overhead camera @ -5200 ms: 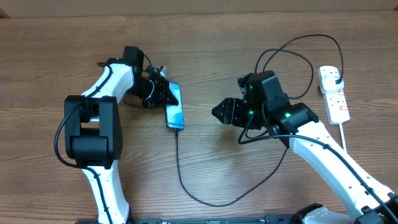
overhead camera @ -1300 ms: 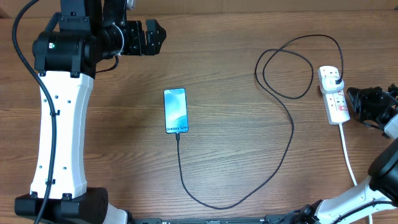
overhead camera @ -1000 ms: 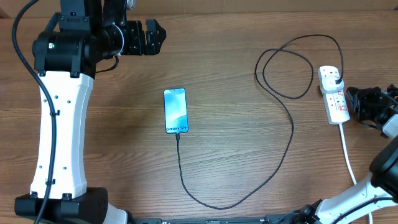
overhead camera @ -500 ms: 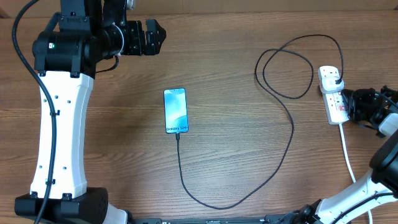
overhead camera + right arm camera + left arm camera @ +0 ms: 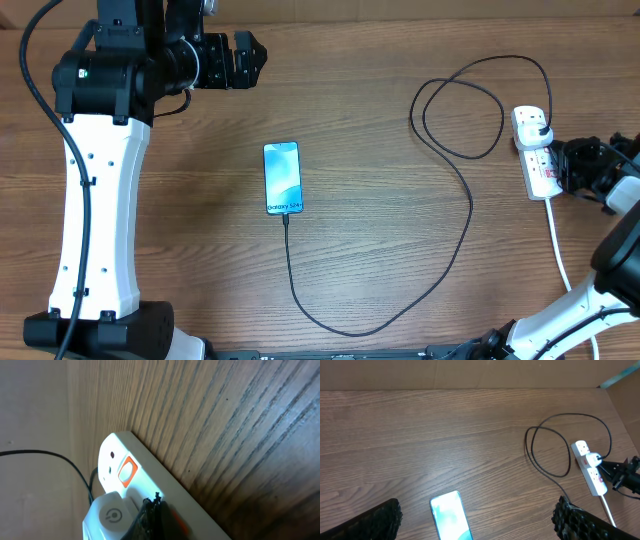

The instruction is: Plug charger to phone and switch on socket

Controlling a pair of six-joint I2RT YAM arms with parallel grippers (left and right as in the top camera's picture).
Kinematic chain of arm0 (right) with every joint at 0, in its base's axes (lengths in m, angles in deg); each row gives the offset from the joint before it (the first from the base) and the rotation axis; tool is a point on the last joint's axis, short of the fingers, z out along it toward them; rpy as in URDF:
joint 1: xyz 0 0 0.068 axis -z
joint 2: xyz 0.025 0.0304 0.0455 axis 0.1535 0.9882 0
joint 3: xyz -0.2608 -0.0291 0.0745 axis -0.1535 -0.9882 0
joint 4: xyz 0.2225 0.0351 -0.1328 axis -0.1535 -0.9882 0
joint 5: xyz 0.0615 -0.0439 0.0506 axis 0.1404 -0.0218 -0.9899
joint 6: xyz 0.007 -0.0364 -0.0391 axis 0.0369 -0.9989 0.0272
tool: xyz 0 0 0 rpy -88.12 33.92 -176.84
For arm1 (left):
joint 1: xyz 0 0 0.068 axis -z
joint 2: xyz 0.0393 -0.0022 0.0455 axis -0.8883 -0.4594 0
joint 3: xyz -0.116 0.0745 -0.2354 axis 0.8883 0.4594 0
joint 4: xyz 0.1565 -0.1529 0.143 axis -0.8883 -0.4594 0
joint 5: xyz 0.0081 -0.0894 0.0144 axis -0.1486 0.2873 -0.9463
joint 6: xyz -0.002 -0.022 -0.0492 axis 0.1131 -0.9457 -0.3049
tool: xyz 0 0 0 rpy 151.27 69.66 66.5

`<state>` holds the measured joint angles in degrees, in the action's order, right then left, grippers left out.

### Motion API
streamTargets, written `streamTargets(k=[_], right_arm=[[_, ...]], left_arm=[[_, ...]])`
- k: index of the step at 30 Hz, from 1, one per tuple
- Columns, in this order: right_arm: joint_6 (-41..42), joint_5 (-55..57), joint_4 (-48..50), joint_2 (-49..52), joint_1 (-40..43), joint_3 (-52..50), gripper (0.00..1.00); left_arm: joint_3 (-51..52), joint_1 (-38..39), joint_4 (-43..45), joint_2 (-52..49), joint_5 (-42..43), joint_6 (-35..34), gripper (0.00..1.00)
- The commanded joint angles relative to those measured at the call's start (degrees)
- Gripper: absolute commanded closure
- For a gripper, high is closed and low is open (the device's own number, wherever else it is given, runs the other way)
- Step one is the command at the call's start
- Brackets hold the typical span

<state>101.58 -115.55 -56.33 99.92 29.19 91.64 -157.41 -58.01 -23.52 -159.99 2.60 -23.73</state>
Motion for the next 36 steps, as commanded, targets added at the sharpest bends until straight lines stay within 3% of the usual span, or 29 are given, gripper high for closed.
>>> streamTargets(k=[1,16,28,36], right_arm=[[0.0,-1.9,-2.6,0.6,-3.5,-0.5,0.96],[0.0,-2.1,-10.8,0.6,-3.9,-0.5,0.96],[0.0,-0.9,-11.0,0.6,-3.7,-0.5,0.96],[0.2,-4.1,-11.3,-3.4,3.0,1.7,0.96]], left_arm=[[-0.1,-0.1,0.0,-0.5,0.8,0.3,0.00],[-0.1,-0.1,0.0,-0.5,0.8,0.3,0.00],[-0.1,-0.1,0.0,-0.5,0.8,0.3,0.00],[-0.1,-0.1,0.0,-0.5,0.8,0.3,0.00]])
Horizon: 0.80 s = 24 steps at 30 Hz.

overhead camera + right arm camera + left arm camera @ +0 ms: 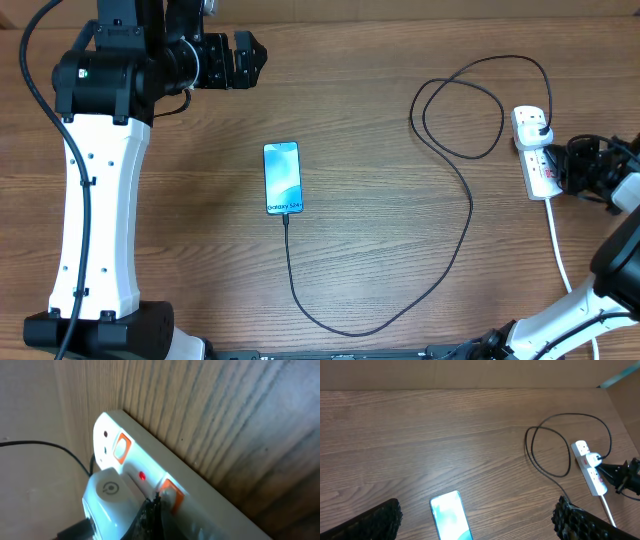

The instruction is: Plug charger to phone and switch on socket

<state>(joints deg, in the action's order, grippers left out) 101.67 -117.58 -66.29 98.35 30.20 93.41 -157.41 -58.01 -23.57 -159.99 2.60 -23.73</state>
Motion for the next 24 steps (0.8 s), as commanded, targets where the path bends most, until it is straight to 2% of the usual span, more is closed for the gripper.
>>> streamTargets(k=[1,9,16,18,21,22,24], right_arm=[[0.2,-2.9,-1.8,-3.2,3.0,0.3,0.96],[-1.3,-9.2,-6.6,-19.7,7.3,1.9,0.96],[-9.2,-13.1,-16.1,-37.5,2.1,2.4,0.96],[-12.9,-10.7,-21.9,-42.4,-1.3,3.1,0.96],[-18.7,-1.2,-32.6,-49.0,-7.7,4.9,0.96],[-21.4,5.7,-38.7,-52.8,-12.9,6.4,0.96],[-23.2,11.5,-43.7,-56.6,-18.9,7.5,0.96]], left_arm=[[-0.1,-0.1,0.0,-0.5,0.8,0.3,0.00],[-0.1,-0.1,0.0,-0.5,0.8,0.3,0.00],[-0.1,-0.1,0.0,-0.5,0.8,0.3,0.00],[-0.1,-0.1,0.0,-0.5,0.8,0.3,0.00],[-0.1,-0.1,0.0,-0.5,0.8,0.3,0.00],[-0.1,-0.1,0.0,-0.5,0.8,0.3,0.00],[-0.1,-0.1,0.0,-0.5,0.8,0.3,0.00]])
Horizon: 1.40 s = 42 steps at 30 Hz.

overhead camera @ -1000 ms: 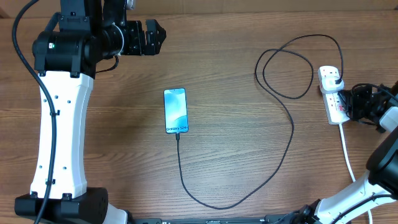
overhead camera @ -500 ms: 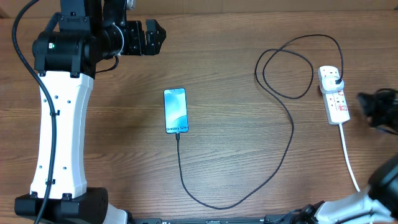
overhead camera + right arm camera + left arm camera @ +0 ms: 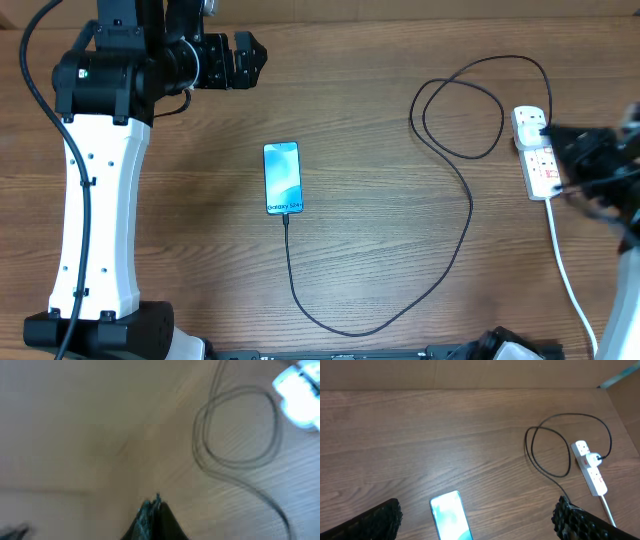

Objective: Plug charger to phone and switch on socket
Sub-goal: 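Lift the right gripper off the power strip and retract it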

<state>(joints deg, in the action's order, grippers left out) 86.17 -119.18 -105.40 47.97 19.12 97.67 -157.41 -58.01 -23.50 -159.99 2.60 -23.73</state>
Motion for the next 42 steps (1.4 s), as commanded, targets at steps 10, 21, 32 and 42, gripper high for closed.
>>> streamTargets(k=[10,21,32,42], right_arm=[[-7.2,31.7,-17.8,-16.6,-27.2,3.6,0.67],[-7.5,32.0,-25.6,-16.6,-27.3,3.5,0.00],[-7.6,36.4,-20.0,-16.5,-27.3,3.4,0.00],[-10.4,40.6,3.2,-23.6,-27.2,-8.0,0.00]], left_arm=[[-0.1,-0.1,0.0,-0.5,0.8,0.3,0.00],[-0.1,-0.1,0.0,-0.5,0.8,0.3,0.00],[-0.1,-0.1,0.0,-0.5,0.8,0.3,0.00],[-0.1,-0.1,0.0,-0.5,0.8,0.3,0.00]])
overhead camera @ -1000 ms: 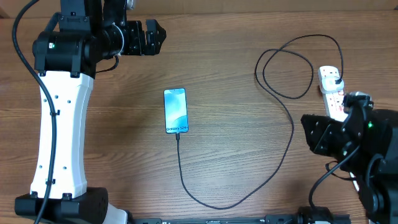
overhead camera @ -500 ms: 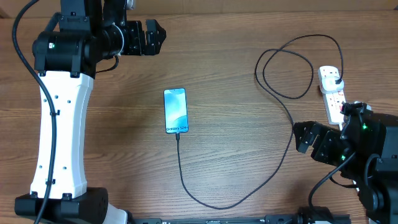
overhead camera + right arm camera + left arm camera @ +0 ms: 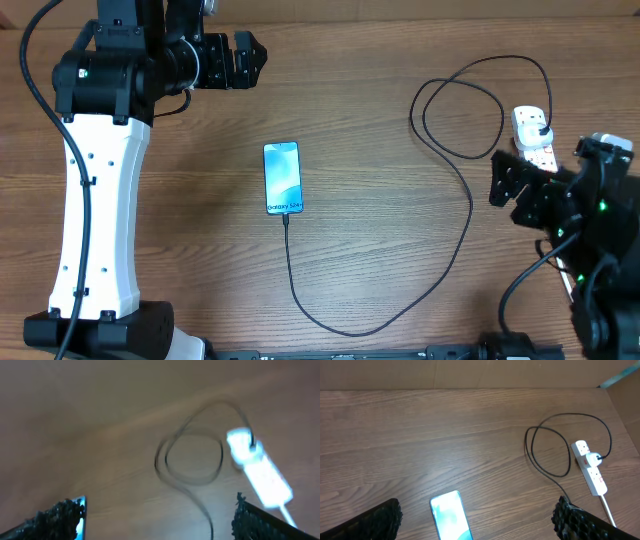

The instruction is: Plug charger to phone and switch on socket

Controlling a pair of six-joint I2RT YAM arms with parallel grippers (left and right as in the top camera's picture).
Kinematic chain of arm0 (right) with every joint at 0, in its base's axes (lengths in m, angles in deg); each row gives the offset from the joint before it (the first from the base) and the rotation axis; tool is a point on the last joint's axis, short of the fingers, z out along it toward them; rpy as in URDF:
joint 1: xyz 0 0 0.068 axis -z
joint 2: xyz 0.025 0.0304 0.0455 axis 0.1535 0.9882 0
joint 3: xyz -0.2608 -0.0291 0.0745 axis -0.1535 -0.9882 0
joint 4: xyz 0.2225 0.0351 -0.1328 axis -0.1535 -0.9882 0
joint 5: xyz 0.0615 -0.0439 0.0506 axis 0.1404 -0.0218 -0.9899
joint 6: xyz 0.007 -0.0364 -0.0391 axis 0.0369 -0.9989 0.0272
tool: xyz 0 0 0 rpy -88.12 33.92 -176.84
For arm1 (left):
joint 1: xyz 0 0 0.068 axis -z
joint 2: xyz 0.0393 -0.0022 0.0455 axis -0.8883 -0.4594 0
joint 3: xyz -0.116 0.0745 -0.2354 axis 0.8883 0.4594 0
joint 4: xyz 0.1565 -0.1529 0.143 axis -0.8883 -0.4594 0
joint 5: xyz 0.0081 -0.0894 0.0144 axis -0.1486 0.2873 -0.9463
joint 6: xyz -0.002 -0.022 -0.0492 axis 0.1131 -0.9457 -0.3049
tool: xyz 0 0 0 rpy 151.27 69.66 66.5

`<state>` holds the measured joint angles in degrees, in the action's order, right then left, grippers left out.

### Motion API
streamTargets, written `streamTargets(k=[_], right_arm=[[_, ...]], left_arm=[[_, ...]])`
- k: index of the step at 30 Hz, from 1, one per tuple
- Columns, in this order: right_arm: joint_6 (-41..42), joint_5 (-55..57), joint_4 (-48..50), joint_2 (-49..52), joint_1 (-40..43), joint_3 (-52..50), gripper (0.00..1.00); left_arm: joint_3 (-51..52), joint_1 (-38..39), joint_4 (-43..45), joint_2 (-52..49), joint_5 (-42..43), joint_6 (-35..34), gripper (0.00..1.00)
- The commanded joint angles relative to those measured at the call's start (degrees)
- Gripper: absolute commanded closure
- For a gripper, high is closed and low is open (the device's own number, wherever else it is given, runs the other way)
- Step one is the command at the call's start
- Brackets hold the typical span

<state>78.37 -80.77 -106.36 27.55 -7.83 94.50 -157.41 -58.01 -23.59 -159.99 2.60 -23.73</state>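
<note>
The phone [image 3: 282, 178] lies face up at mid table, screen lit, with the black charger cable [image 3: 468, 215] plugged into its near end. The cable loops right to the charger plug [image 3: 540, 124] in the white power strip [image 3: 533, 140], whose near half is hidden by my right arm. My right gripper [image 3: 512, 192] hangs open left of the strip, touching nothing. The blurred right wrist view shows the strip [image 3: 257, 472] and cable loop [image 3: 192, 457] ahead. Far back left, my left gripper [image 3: 245, 60] is open, looking down at the phone [image 3: 450, 517] and strip [image 3: 590, 472].
The strip's white lead [image 3: 562, 275] runs toward the front edge on the right, under my right arm. The left arm's white column [image 3: 95, 210] stands along the left side. A cardboard wall [image 3: 470, 372] closes off the back.
My right gripper was shut and in blurred motion beside the strip at the right edge. Now it is open and sits further left and nearer the front, away from the strip. Left arm unchanged.
My shut right gripper first had its tip down on the power strip beside the charger plug. Then a red lamp showed on the strip by that tip. After that the gripper was off the strip, and now it is open and clear of it. Phone and left arm stayed put.
</note>
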Motion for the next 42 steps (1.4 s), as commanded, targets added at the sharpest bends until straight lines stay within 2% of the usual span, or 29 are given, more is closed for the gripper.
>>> streamTargets(k=[1,10,16,27,39,42], right_arm=[[-3.5,2.2,7.9,-4.8,-0.2,-7.7,0.00],[-5.2,2.2,37.5,-18.0,0.3,-31.9,0.00],[-5.2,2.2,50.0,-26.0,0.3,-45.1,0.00],[-5.2,2.2,56.1,-35.8,0.3,-57.6,0.00],[-5.2,2.2,57.0,-42.0,0.2,-64.4,0.00],[-5.2,2.2,54.7,-43.6,0.2,-64.9,0.00]], left_arm=[[-0.1,-0.1,0.0,-0.5,0.8,0.3,0.00],[-0.1,-0.1,0.0,-0.5,0.8,0.3,0.00],[-0.1,-0.1,0.0,-0.5,0.8,0.3,0.00],[-0.1,-0.1,0.0,-0.5,0.8,0.3,0.00],[-0.1,-0.1,0.0,-0.5,0.8,0.3,0.00],[-0.1,-0.1,0.0,-0.5,0.8,0.3,0.00]])
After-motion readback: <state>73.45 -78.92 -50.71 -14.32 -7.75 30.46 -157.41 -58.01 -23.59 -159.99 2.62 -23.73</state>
